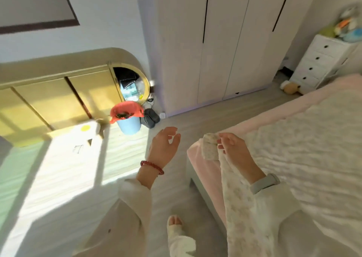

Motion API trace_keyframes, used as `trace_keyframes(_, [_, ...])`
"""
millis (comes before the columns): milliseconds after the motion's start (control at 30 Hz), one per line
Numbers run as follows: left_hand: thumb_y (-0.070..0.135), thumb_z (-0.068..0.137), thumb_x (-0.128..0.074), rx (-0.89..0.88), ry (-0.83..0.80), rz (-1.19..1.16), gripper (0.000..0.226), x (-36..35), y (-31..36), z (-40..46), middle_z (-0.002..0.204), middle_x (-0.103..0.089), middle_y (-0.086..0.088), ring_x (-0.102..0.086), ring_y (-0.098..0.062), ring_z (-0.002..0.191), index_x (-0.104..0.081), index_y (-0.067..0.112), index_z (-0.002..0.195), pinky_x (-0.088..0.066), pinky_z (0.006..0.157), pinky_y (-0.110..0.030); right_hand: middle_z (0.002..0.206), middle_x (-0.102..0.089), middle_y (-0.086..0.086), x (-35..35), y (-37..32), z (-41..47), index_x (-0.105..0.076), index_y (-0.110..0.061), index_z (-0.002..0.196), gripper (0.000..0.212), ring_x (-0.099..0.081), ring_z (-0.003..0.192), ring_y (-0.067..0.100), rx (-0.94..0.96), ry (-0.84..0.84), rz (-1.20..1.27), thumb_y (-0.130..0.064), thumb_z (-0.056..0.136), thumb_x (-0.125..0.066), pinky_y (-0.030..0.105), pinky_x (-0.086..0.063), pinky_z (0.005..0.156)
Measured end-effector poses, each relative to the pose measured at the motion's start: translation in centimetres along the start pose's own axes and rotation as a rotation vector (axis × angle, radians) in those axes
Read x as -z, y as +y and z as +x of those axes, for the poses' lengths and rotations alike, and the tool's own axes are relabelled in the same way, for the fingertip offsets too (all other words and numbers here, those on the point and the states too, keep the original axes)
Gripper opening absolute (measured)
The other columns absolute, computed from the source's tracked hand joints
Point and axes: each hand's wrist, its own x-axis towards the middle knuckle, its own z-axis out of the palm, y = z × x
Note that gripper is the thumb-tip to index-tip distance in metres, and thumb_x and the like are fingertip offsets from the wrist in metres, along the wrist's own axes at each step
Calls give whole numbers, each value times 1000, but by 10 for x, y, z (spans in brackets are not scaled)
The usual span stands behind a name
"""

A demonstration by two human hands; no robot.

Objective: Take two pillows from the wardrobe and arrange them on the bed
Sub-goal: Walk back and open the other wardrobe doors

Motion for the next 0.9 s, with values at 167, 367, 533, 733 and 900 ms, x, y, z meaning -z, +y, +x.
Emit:
trace_keyframes(167, [14, 88, -54, -106, -26, 57, 22, 26, 8, 175, 113, -64, -10, -61, -22, 98, -62, 6, 107, -42, 85, -23, 93, -59, 8, -34, -39, 156, -57, -3, 109, 25, -55, 89, 22, 21, 96, 105, -7, 94, -39, 27, -44, 78])
trace_keyframes(367, [15, 87, -56, -182, 29, 52, 22, 56, 1, 342, 108, -65, -8, -58, -14, 95, -61, 12, 109, -35, 78, -13, 97, -60, 11, -72, -99, 306, -57, -4, 109, 24, -55, 89, 20, 83, 109, 124, -7, 94, -40, 19, -43, 71])
trace_keyframes(533, [17, 88, -54, -215, -10, 61, 21, 35, -15, 473, 109, -65, -7, -57, -13, 89, -62, 12, 106, -37, 78, -17, 96, -60, 8, -93, -115, 418, -57, -4, 109, 24, -56, 87, 16, 72, 159, 105, -7, 94, -40, 17, -44, 73])
trace_keyframes(733, [18, 89, -54, -368, -175, 35, 21, -24, 8, 635, 109, -64, -9, -59, -17, 95, -60, 12, 108, -37, 78, -19, 96, -62, 9, -70, -122, 547, -58, -6, 109, 24, -57, 92, 21, 0, 368, 62, -6, 93, -40, 37, -43, 84])
trace_keyframes(900, [14, 89, -54, -431, -356, -30, 19, -113, 45, 735, 108, -64, -13, -59, -21, 94, -61, 8, 106, -39, 76, -22, 94, -65, 8, -14, -113, 620, -60, -10, 107, 24, -61, 88, 24, -101, 549, 4, -6, 92, -41, 36, -46, 78])
